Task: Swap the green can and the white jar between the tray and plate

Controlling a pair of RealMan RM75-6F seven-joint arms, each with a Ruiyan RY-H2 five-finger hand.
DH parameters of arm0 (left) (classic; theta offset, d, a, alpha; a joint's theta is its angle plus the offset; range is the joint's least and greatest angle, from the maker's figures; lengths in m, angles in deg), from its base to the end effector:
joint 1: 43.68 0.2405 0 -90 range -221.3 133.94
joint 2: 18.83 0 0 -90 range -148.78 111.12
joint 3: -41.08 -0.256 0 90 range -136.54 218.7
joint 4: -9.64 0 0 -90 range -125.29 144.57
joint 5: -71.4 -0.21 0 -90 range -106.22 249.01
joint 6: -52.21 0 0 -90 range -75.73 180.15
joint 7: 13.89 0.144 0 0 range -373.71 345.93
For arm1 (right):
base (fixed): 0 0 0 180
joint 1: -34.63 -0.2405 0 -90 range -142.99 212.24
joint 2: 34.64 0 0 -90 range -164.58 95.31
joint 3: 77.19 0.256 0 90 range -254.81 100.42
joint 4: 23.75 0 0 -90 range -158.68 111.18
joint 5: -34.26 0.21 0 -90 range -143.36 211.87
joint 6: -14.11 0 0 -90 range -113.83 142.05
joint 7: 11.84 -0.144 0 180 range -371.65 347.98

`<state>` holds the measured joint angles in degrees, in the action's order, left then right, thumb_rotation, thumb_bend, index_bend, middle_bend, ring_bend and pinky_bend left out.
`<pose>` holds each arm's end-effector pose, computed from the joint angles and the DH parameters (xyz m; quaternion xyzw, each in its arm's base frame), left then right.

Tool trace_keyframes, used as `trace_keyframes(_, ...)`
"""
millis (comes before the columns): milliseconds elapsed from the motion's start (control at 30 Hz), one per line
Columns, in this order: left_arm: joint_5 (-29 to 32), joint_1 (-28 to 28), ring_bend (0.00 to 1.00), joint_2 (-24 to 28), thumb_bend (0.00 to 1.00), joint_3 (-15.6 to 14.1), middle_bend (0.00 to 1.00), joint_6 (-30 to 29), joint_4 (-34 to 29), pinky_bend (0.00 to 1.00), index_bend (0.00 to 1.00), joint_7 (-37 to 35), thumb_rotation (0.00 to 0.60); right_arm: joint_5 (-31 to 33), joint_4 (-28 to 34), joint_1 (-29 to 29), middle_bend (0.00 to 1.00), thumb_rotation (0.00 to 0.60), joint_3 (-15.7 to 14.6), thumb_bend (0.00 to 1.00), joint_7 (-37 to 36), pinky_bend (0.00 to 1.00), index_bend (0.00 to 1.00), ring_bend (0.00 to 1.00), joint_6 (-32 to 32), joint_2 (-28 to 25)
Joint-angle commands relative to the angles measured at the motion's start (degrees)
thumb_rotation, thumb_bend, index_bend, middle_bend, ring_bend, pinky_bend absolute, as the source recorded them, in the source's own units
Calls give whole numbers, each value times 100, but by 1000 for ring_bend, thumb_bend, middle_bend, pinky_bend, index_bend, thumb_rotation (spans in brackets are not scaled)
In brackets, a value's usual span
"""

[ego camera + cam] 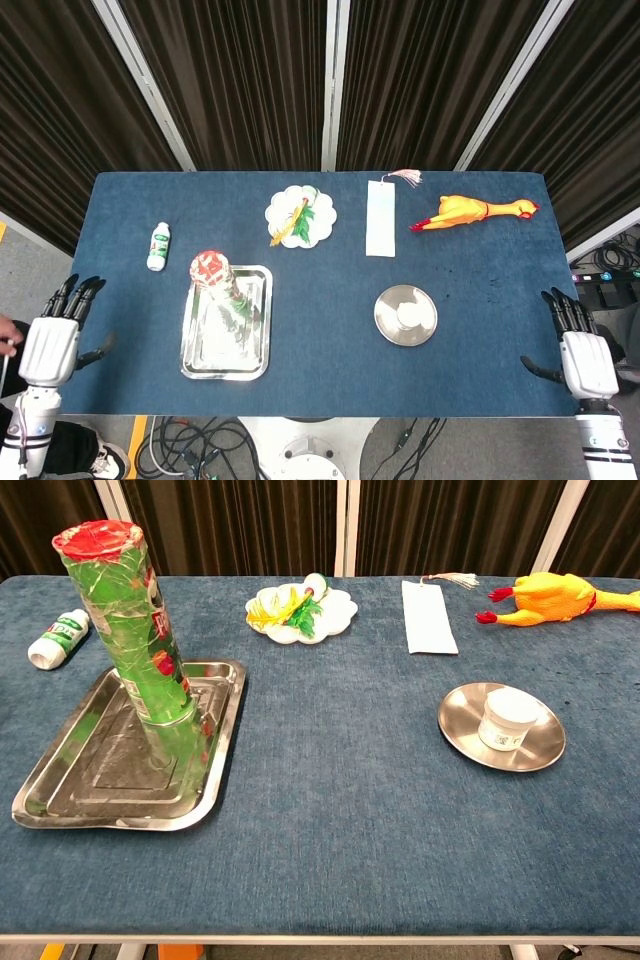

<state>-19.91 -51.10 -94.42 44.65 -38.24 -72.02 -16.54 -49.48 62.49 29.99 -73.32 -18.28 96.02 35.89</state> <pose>-0.3004 0.1970 0.1194 -0.5938 -0.3436 -0.4652 0.5594 -0.3293 -0.1841 0.1299 0.5609 -0.4442 0.4048 0.5694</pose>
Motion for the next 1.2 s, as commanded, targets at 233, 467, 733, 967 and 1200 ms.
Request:
trace_keyframes(233,-598,-858,12,728,222,324,87,505,-676,168,100,-470,600,-34,81,14,0,600,-12,65,98,0,0,0,44,-107)
trace_keyframes(467,-630,-1760,0,1101,221,493,42,1653,-1193,168,71,-705,600,-5,76,-20,0,600,-34,66,158,0,0,0,-57,-60)
trace_keyframes(733,-282,-2447,0,1252,221,486,35,2826,-1382,166,66,-687,600,77,-23,-31,0,600,-24,65,125,0,0,0,-126,-17)
trace_keyframes(967,-183,-2757,0,1198,221,479,36,3143,-1363,166,66,-586,600,164,-101,-38,0,600,-26,66,98,0,0,0,-218,32)
trace_keyframes(1200,71,-3068,0,1220,221,461,47,3628,-1314,190,87,-562,600,193,-152,-35,0,600,-25,66,74,0,0,0,-241,54)
